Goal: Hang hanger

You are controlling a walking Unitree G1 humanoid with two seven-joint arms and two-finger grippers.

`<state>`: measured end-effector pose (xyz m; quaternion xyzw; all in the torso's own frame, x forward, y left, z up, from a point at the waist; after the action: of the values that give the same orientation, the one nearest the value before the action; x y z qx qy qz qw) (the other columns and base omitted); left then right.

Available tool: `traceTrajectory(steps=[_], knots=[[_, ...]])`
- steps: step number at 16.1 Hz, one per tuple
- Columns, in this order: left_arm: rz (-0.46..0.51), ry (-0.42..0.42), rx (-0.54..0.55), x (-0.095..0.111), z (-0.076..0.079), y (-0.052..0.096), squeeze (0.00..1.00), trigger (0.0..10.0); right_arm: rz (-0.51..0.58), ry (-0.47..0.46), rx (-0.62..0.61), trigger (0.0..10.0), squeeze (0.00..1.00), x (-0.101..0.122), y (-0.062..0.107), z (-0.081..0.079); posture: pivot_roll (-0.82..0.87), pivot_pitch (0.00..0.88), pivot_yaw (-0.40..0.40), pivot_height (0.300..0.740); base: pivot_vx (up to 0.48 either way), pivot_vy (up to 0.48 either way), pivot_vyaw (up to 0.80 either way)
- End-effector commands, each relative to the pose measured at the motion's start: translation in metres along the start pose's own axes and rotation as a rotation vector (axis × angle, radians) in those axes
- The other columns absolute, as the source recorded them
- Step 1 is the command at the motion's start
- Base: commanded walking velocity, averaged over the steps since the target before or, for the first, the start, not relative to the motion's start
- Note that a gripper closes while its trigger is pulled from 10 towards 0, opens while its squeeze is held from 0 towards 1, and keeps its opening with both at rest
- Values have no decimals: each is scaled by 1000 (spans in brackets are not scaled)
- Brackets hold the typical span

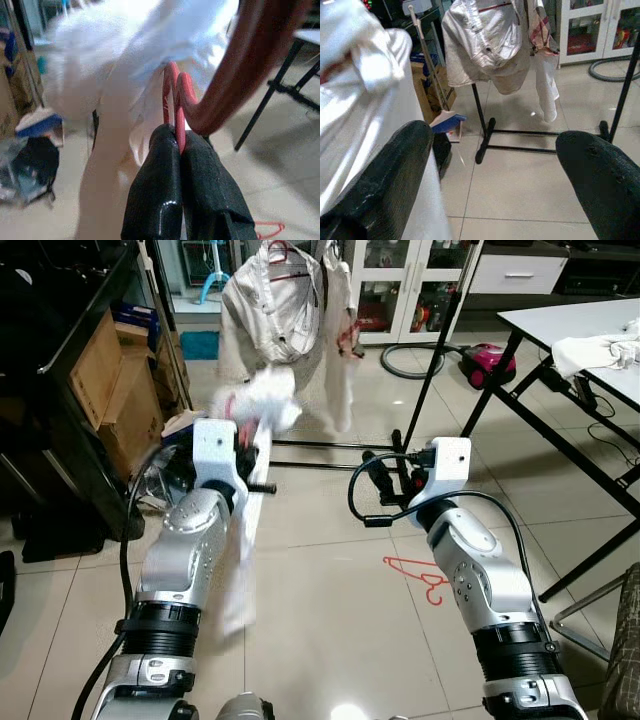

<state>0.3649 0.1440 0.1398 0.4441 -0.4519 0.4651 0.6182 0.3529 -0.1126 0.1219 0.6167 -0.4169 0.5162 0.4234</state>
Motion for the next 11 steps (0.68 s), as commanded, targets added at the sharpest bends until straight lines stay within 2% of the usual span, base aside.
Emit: traceTrajectory(steps=[1, 4, 7, 11], knots=[[59, -9, -30, 15, 7, -1, 0, 10000, 10, 7, -21, 10000, 0, 0, 1, 5, 48, 0, 7, 740, 431, 0, 0], [80, -54, -90, 25, 15, -4, 0, 10000, 29, 16, -18, 10000, 0, 3, -2, 4, 53, 0, 8, 740, 441, 0, 0], [71, -73, -155, 25, 24, -6, 0, 10000, 26, 18, -16, 10000, 0, 0, -3, 3, 60, 0, 15, 740, 445, 0, 0], [65, -66, -171, 25, 24, -6, 0, 10000, 16, 22, 4, 10000, 0, -4, -3, -1, 61, 0, 20, 740, 443, 0, 0]])
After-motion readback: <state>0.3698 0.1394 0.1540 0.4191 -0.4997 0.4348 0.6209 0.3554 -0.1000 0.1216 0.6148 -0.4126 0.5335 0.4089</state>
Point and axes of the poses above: a point about 5 cm out from each wrist's last joint towards the gripper, its own y axis pointing back from the gripper into the wrist, its own x axis along the axis of the wrist's last joint, z = x × y, the point moved 3 cm from there along -y, pointing out of the wrist towards the gripper, and after that the axes turned 7 degrees about y, right-handed, at the moved point
